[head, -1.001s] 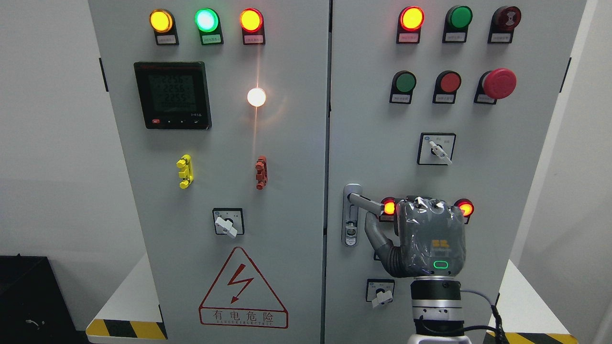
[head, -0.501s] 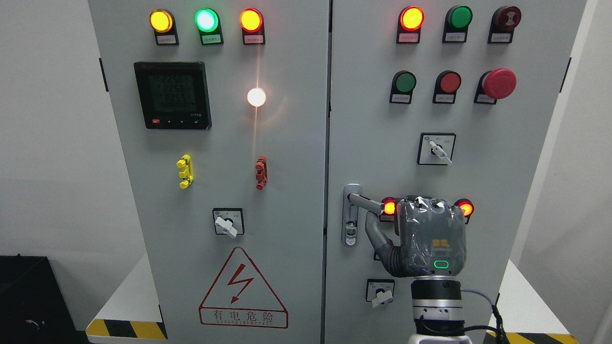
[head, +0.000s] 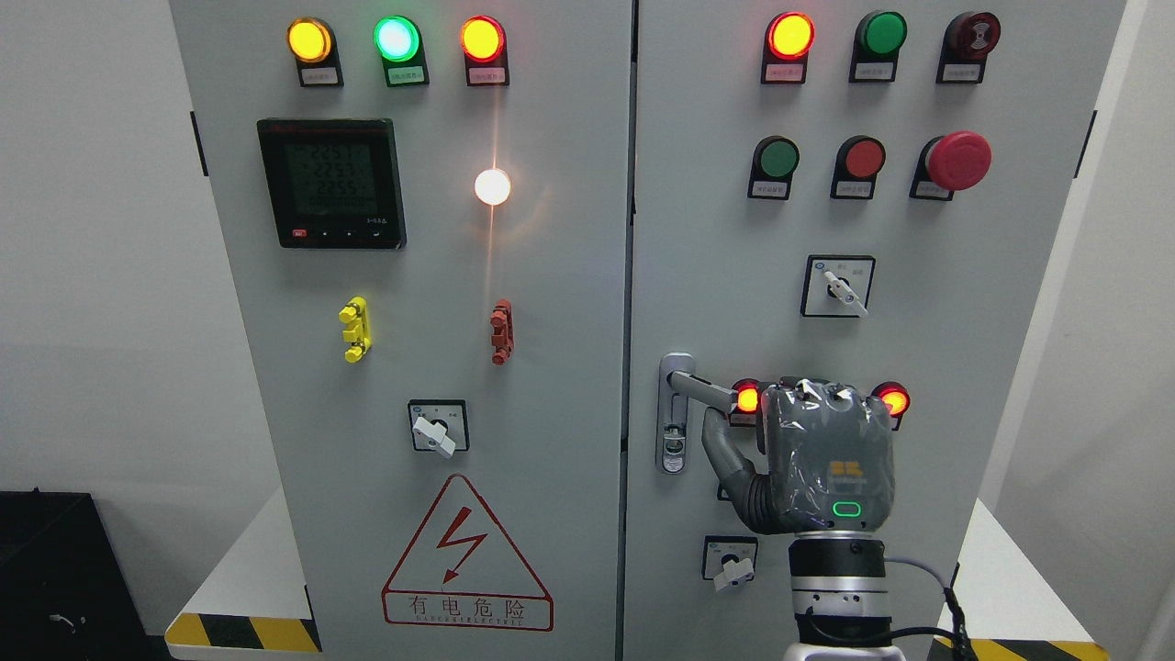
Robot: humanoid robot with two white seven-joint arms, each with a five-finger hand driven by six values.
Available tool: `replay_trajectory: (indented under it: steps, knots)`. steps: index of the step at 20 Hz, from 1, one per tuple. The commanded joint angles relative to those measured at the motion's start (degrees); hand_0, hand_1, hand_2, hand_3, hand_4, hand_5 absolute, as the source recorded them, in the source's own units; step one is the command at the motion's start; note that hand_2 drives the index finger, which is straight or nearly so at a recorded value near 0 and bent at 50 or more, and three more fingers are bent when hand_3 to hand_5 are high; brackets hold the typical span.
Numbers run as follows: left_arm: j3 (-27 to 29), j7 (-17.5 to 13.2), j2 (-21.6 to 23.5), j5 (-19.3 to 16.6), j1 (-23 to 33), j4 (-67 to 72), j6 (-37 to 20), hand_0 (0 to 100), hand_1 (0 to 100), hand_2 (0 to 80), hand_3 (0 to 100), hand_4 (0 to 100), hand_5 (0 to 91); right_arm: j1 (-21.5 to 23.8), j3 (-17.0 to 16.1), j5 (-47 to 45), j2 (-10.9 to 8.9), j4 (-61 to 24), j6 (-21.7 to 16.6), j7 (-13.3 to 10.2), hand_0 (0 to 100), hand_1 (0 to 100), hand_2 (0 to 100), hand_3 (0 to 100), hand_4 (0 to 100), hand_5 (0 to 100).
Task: Release door handle
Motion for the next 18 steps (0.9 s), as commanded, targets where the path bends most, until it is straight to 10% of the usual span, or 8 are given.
replay_trajectory:
  steps: [1,12,18]
  knots:
    - [0.0,0.02,0.0,-0.05,0.97,0.0,-0.04,12,56,0.0,0,0,0.0,1.51,0.13,-0.12,-0.06,-1.69,-0.16,-0.01,49,38,94,100,100,100]
    - [0.0,0.02,0.0,0.04,0.97,0.08,-0.04,12,56,0.0,0,0,0.0,15.73,-3.46,-1.0,-3.05,-14.17,-5.32,-1.14,53,34,72,97,86,82]
    - [0.0,0.02,-0.08,-0.05,0.97,0.0,-0.04,12,56,0.0,0,0,0.0,17.16,-12.7,-2.57,-2.35,-15.05,-15.8,-4.4,51,32,37,55,54,48]
